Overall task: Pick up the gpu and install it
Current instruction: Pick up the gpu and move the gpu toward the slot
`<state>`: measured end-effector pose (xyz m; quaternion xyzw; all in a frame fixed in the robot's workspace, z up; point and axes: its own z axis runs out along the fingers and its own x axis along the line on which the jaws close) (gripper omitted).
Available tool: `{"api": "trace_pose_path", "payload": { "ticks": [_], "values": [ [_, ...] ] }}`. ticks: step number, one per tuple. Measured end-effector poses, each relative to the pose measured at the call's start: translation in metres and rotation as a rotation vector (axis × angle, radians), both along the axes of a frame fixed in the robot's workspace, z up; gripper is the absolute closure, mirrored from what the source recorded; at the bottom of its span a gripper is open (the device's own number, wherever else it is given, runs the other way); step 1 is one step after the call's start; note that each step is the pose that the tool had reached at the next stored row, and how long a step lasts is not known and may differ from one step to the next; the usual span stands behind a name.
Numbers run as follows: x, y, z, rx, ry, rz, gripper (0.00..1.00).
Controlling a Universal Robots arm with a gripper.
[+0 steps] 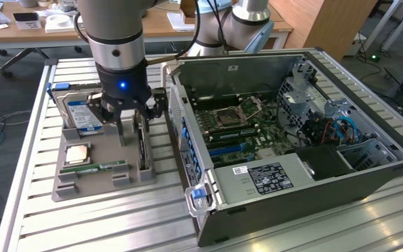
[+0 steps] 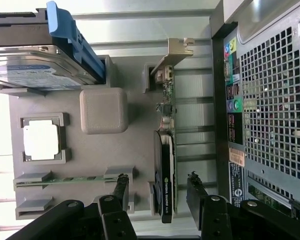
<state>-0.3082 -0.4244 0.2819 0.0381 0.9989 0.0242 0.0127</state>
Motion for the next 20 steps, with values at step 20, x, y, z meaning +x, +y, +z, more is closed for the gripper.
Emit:
{"api": "trace_pose_path", "payload": {
  "ticks": [20],
  "values": [
    [0.0051, 0.0000, -0.0020, 0.0000, 0.0001, 0.000, 0.41]
  ]
}}
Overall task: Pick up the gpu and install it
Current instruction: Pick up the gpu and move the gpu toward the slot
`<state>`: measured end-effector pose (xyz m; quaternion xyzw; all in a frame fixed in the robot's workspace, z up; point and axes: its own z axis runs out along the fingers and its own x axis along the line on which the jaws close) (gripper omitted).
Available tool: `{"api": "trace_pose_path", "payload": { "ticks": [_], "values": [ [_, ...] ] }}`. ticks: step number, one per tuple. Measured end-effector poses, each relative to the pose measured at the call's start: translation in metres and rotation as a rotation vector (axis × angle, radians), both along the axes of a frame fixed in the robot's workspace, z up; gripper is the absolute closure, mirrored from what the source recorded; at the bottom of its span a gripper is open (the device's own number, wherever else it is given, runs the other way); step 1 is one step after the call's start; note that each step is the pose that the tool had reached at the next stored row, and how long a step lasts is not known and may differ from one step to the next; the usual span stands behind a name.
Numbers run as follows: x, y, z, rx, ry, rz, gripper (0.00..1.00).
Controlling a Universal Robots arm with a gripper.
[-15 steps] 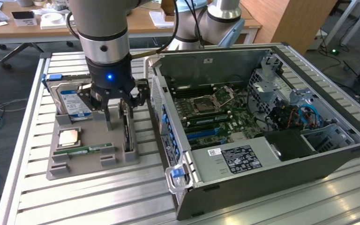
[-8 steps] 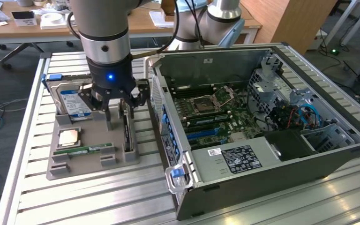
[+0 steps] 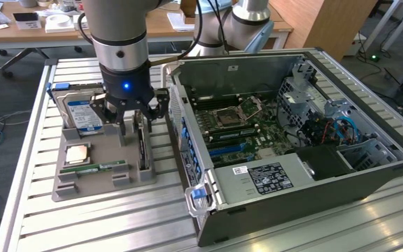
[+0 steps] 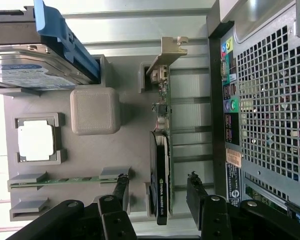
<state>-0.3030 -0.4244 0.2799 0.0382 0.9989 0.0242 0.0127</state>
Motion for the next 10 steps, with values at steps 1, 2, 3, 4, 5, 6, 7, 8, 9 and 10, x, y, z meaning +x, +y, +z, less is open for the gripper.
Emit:
{"api": "trace_pose_path", "payload": {
  "ticks": [1, 2, 3, 4, 5, 6, 7, 8, 9, 10],
  "values": [
    [0.0000, 0.0000, 0.0000, 0.0000, 0.0000, 0.000, 0.41],
    [0.0001, 0.0000, 0.0001, -0.0001, 0.0001, 0.000, 0.41],
    [0.0001, 0.0000, 0.0000, 0.0000, 0.0000, 0.000, 0.41],
    [0.0002, 0.0000, 0.0000, 0.0000, 0.0001, 0.000, 0.41],
    [0.0002, 0.0000, -0.0005, 0.0001, -0.0002, 0.000, 0.41],
    [0.0002, 0.0000, -0.0012, 0.0001, -0.0001, 0.000, 0.41],
    [0.0002, 0.0000, -0.0020, 0.0001, -0.0001, 0.000, 0.41],
    [0.0002, 0.0000, -0.0029, 0.0000, -0.0001, 0.000, 0.41],
    [0.0002, 0.0000, -0.0039, 0.0000, 0.0000, 0.000, 0.41],
    [0.0002, 0.0000, -0.0050, 0.0001, 0.0000, 0.000, 0.41]
  ]
}}
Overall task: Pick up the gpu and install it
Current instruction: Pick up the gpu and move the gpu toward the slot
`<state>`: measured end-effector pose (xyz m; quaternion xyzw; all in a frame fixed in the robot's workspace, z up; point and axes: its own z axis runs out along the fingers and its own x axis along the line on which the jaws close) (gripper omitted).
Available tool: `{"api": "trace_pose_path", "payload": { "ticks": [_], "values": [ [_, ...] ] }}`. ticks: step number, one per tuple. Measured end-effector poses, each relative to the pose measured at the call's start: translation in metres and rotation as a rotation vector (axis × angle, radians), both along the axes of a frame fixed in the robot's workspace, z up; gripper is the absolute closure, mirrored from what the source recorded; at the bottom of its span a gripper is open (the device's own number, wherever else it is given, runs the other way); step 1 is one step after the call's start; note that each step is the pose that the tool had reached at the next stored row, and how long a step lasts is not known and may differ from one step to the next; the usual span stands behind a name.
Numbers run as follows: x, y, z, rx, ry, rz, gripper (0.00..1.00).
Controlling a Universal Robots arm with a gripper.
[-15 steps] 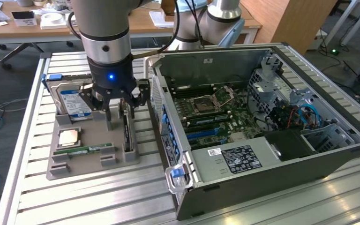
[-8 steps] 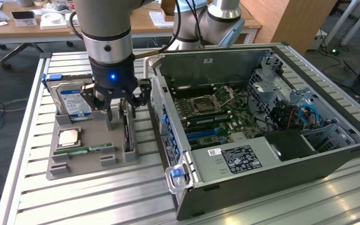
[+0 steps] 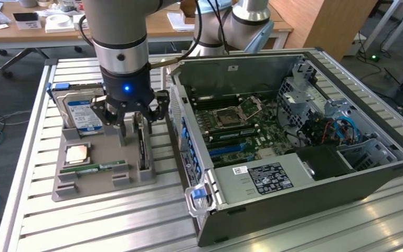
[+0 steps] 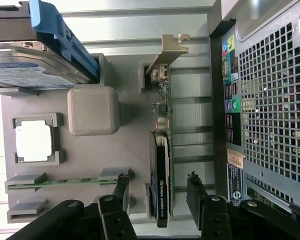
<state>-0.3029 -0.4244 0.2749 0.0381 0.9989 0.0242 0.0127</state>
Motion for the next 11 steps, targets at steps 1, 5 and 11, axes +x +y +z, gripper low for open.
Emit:
{"api": "trace_pose_path", "payload": {
  "ticks": [1, 5, 11],
  "values": [
    [0.000, 0.0000, -0.0012, -0.0001, 0.0000, 0.000, 0.41],
    [0.000, 0.0000, -0.0068, 0.0000, 0.0000, 0.000, 0.41],
    [0.000, 0.0000, -0.0137, -0.0003, 0.0002, 0.000, 0.41]
  ]
}}
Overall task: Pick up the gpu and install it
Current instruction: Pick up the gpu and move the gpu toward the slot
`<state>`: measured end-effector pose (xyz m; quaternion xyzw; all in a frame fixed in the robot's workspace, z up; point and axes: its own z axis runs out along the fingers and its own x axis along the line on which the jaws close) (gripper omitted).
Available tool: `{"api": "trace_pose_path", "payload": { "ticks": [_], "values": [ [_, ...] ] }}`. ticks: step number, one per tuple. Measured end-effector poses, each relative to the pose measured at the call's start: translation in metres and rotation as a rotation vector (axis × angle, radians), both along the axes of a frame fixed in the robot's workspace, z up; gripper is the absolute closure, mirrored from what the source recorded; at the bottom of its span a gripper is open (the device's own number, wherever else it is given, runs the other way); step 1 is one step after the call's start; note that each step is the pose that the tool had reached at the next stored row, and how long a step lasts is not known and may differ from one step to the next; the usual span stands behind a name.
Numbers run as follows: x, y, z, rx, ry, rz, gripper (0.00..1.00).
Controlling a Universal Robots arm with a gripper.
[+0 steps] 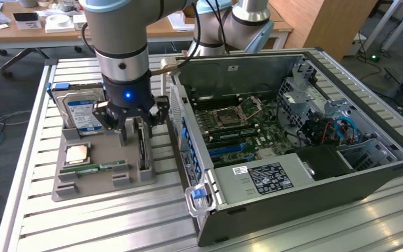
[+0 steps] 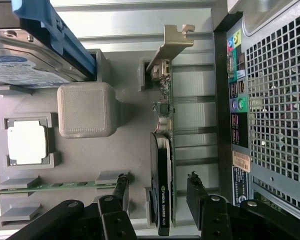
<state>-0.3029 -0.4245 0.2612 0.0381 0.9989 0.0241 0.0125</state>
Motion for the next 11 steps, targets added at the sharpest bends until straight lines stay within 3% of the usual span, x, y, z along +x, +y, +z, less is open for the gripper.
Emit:
{"api": "trace_pose_path", "payload": {
  "ticks": [11],
  "values": [
    [0.0045, 0.0001, -0.0032, -0.0004, -0.0003, 0.000, 0.41]
  ]
}}
